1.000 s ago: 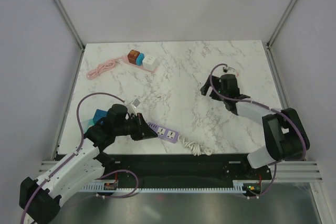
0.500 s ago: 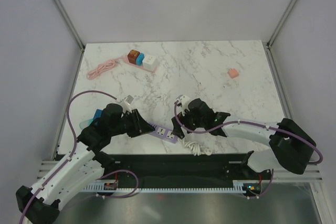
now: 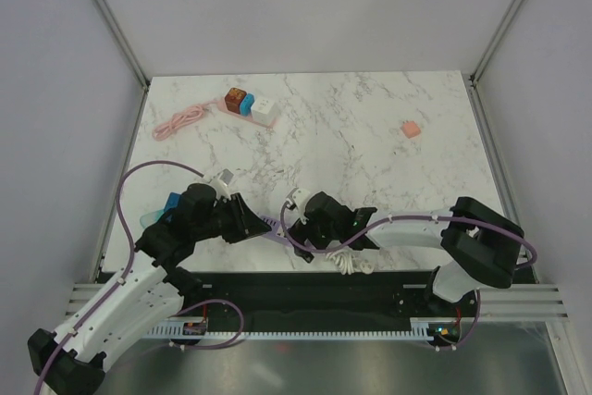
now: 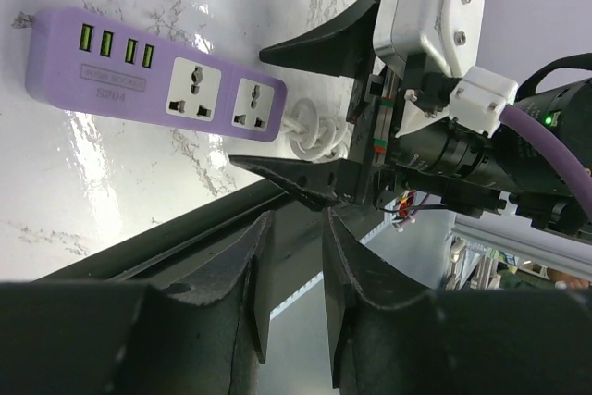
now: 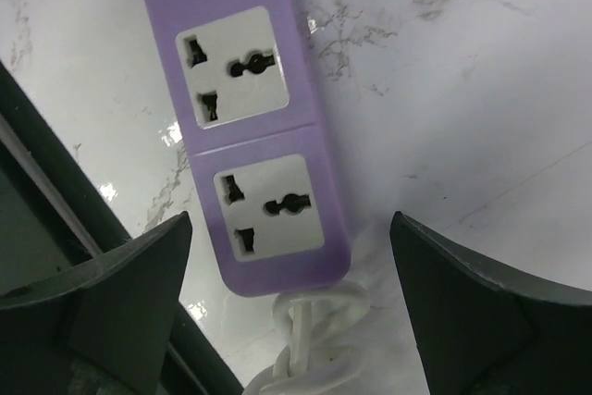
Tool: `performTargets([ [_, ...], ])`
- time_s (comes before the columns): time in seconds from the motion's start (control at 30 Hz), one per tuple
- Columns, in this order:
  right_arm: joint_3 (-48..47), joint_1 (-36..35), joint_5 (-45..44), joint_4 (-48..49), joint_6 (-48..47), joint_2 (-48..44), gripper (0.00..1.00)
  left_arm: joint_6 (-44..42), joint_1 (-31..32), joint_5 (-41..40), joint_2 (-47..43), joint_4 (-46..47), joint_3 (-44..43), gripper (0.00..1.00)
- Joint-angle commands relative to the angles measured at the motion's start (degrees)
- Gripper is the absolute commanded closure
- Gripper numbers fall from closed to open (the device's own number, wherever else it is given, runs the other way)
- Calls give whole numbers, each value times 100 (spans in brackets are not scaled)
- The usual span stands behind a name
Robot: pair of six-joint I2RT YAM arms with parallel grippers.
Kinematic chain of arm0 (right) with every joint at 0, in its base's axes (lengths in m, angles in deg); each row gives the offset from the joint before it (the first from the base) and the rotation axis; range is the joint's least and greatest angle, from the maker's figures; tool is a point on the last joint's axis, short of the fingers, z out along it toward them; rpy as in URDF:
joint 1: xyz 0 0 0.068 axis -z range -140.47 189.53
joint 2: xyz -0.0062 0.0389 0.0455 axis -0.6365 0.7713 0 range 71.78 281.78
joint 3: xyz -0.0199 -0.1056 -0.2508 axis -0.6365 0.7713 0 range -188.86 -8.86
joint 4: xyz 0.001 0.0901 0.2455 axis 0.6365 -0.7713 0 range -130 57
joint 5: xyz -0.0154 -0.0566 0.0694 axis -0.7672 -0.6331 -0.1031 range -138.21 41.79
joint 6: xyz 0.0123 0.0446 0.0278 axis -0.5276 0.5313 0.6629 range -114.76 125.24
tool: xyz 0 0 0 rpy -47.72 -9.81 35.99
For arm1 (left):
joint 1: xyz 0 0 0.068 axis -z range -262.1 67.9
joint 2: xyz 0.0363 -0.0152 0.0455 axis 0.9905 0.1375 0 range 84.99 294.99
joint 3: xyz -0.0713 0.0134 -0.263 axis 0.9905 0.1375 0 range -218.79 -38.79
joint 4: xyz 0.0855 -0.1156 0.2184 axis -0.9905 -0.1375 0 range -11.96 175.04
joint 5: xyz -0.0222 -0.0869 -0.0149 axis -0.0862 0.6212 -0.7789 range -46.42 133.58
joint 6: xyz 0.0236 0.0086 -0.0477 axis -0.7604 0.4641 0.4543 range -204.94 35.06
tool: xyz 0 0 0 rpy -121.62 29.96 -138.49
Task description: Pull the plug off the socket
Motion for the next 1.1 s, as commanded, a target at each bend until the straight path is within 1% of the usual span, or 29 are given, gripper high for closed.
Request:
performTargets([
  [0.0,-362,-75,-748,56,13,182,5,132,8,-154,-22,7,-180,66],
  [0.13,-513,-83,-1101,47,119,287,10,97,8,-163,49,-2,-277,67],
  [0.23,-548,-83,-1189,56,163,401,13,62,8,-137,67,7,-303,66],
  [0.33,-548,-83,-1260,38,215,445,19,44,8,-145,67,7,-295,67],
  [0.37,-539,-75,-1339,38,233,454,26,44,8,-137,75,7,-295,66],
  [0.43,-557,-75,-1488,38,303,419,31,36,8,-137,84,7,-295,67],
  [0.53,-758,-66,-1979,38,321,463,53,71,8,-154,75,33,-268,67],
  [0.57,-846,-66,-2198,-127,356,507,73,88,8,-119,84,42,-260,67],
  [0.6,-1073,-5,-2523,-181,374,594,82,88,8,-102,67,59,-251,67],
  [0.67,-1294,136,-2841,-321,531,717,97,115,16,-49,5,68,-224,67],
  [0.7,-1512,336,-3051,-374,645,822,100,132,8,-31,-30,68,-190,67],
  [0.77,-1672,583,-3246,-463,926,894,100,150,8,-31,-170,59,-137,67],
  [0.83,-1857,926,-3343,-358,980,973,100,124,8,-40,-241,51,-93,67],
  [0.93,-2260,1322,-3326,-296,831,1236,100,-113,8,-224,-198,-142,-241,67],
  [1.07,-2814,1867,-3080,-401,647,1675,100,-421,-1,-338,49,-406,-488,67],
])
